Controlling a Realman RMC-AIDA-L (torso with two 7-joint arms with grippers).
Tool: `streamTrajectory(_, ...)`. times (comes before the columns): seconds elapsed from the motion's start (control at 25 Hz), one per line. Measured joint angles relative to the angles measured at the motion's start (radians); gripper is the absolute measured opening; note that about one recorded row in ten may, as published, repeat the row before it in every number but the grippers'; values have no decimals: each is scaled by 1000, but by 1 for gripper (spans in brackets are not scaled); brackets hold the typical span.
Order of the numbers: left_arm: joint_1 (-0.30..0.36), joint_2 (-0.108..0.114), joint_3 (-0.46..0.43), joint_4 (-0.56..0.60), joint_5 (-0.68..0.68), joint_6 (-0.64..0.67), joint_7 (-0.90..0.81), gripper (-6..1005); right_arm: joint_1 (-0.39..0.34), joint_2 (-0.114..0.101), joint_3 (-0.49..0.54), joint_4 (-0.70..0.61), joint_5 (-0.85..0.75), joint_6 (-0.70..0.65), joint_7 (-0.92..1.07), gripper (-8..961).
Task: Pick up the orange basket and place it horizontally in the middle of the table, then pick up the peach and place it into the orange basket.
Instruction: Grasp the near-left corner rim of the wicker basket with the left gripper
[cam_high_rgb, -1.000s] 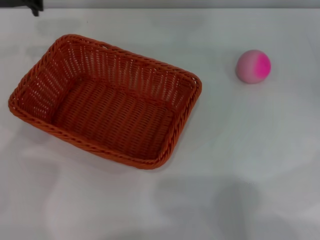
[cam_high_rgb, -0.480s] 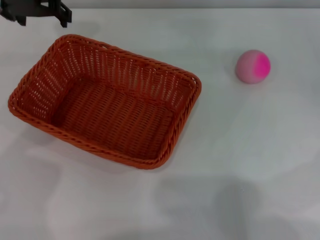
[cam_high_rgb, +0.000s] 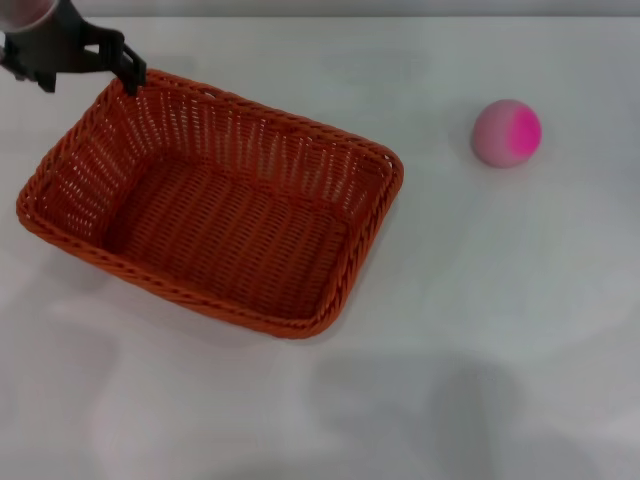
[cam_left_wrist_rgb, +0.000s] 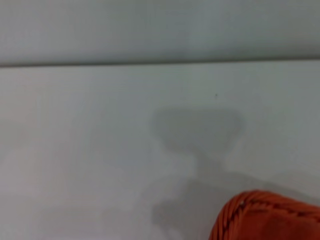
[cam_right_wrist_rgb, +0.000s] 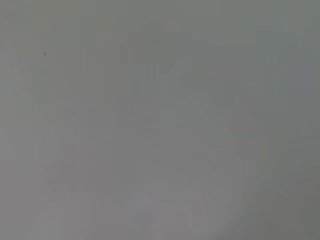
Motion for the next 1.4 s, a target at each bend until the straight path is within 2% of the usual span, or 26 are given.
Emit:
streamTrajectory(0.84, 81, -10, 36, 1, -16, 32, 1, 892, 1, -2, 1, 0, 4, -20, 0, 871)
streamTrajectory(1.4, 132, -2, 52, 26, -7, -17, 2, 873, 3, 0, -2, -1, 5, -16, 26, 871)
